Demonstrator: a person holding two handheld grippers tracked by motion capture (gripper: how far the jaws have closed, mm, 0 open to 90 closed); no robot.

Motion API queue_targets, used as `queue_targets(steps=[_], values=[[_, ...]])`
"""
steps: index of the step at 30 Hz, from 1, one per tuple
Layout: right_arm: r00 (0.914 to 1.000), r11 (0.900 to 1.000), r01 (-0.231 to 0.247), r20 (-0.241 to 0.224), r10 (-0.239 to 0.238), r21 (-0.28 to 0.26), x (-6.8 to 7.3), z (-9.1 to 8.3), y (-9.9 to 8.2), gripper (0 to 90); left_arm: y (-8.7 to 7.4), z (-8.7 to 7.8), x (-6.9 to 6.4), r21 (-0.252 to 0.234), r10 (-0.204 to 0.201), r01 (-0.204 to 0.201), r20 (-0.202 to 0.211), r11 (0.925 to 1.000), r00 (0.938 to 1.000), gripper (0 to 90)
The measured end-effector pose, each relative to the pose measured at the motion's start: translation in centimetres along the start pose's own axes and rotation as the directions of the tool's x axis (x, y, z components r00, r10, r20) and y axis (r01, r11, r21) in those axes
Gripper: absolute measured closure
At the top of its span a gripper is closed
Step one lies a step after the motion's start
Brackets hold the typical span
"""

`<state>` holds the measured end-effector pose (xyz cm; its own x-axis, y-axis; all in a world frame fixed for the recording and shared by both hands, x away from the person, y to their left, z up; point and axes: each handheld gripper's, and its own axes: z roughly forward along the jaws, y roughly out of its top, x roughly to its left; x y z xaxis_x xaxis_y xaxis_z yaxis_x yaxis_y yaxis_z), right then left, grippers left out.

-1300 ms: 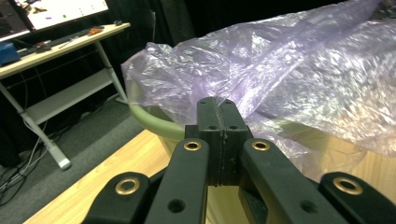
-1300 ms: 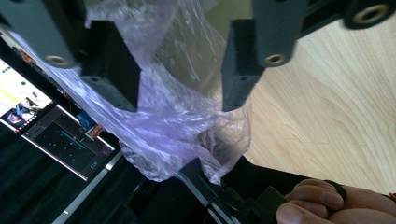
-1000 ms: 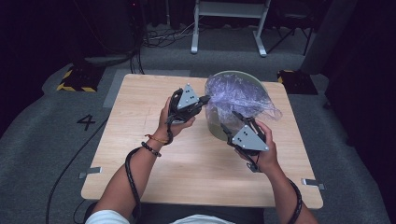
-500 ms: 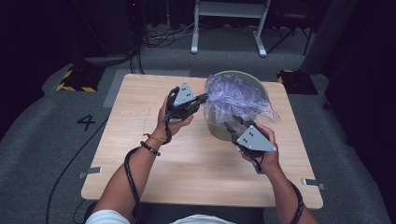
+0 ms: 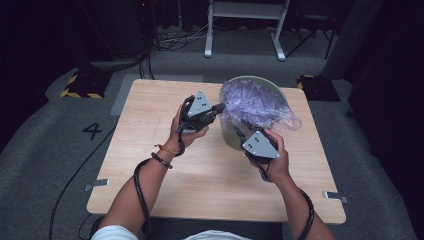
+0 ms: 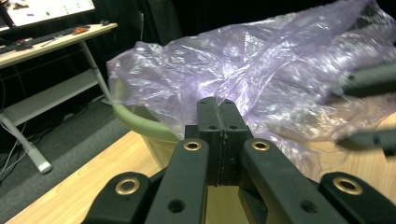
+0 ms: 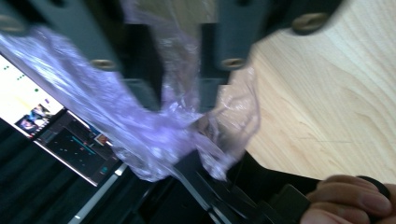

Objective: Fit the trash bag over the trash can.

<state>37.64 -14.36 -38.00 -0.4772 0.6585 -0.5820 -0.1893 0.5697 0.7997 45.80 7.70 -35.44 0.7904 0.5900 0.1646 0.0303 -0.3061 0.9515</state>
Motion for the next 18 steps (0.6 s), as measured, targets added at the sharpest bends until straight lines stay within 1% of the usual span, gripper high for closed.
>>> queue_targets(steps=[2,3,4,8,12,14,16,17,18], values=[[0.9999,1.0,-0.008,0.013,0.008,0.0,-0.2,-0.2,-0.2,85.8,-0.1,0.0,0.3,-0.003,-0.009,0.009,-0.002,1.0,1.0,90.0],[0.9999,0.9999,-0.012,0.004,0.012,0.0,-0.4,-0.4,-0.3,89.9,-0.1,-0.1,0.4,-0.005,-0.014,0.014,-0.006,0.9999,0.9999,90.0],[0.9998,0.9999,-0.016,0.009,0.016,-0.001,-0.6,-0.5,-0.5,90.0,-0.1,-0.1,0.5,-0.004,-0.017,0.017,-0.007,0.9999,0.9998,90.0],[0.998,0.9979,-0.064,0.003,0.064,-0.008,-1.6,-1.5,-1.1,90.0,-0.1,-0.1,0.8,-0.002,-0.015,0.015,-0.028,0.9999,0.9995,90.0],[0.9964,0.9965,-0.083,0.016,0.083,0.004,-2.5,-3.3,-2.1,90.0,-0.1,0.1,1.4,0.007,-0.017,0.017,-0.067,0.9998,0.9976,90.0],[0.9947,0.995,-0.098,0.034,0.097,0.019,-3.1,-4.2,-2.7,90.0,-0.1,0.3,1.8,0.014,-0.02,0.021,-0.076,0.9997,0.9969,90.0],[0.9907,0.9917,-0.125,0.058,0.123,0.032,-3.9,-5.0,-3.6,90.0,-0.1,0.3,2.0,0.019,-0.017,0.019,-0.096,0.9996,0.9953,90.0],[0.9887,0.9901,-0.135,0.071,0.132,0.039,-4.3,-5.2,-3.9,90.0,-0.2,0.4,2.3,0.021,-0.024,0.027,-0.102,0.9994,0.9945,90.0],[0.9887,0.9901,-0.135,0.071,0.132,0.039,-4.3,-5.2,-3.9,90.0,-0.2,0.4,2.3,0.021,-0.024,0.027,-0.102,0.9994,0.9945,90.0]])
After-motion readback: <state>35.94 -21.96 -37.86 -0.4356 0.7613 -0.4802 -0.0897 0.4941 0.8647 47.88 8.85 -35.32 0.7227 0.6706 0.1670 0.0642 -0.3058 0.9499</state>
